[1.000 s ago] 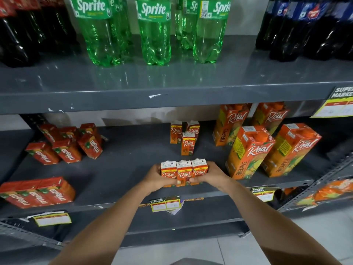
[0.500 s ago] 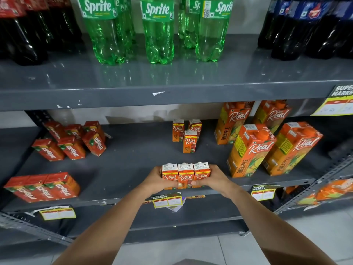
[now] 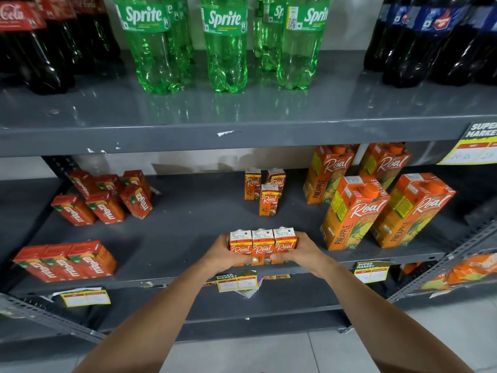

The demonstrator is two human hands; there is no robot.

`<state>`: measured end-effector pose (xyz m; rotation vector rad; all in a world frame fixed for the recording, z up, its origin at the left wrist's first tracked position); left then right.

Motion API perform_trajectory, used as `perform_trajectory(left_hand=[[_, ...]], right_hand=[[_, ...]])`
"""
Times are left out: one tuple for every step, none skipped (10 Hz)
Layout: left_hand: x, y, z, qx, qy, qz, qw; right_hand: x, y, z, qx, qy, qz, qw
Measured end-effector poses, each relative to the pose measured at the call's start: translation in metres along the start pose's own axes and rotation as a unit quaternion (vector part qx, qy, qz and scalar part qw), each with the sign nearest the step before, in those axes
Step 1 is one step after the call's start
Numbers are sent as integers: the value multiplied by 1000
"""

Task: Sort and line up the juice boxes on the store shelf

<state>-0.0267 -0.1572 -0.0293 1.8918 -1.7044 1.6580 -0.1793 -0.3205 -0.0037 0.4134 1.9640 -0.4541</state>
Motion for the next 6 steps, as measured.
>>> perform_trajectory(left_hand=[[2,0,-2,-1,0,6,1000],[5,-2,-3,-1,11,15,1000],[11,-5,-11,-12,59,12,998],[15,-9,-21,-11,102,3,995],[5,-18,-53,53,159,52,984],[-11,-33,-73,141,206,111,962]], right_hand=[[-1,-1,1,-6,6,-14,1000],[-4,-2,0,0,0,-18,1000],[1,-4,-1,0,-24,-27,999],[-3,-7,-6,5,-37,-37,999],[-9,-17,-29,58,-86,-90,991],[-12,-21,-52,132,-103,-83,982]])
Point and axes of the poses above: each hand's wrist, its own z-axis towards the middle knuckle, its own y-axis out of the palm, x = y × z, the point moved 4 cm from there along z, towards the middle knuckle, and after that the axes turned 12 degrees about z, right-handed, at the moved point
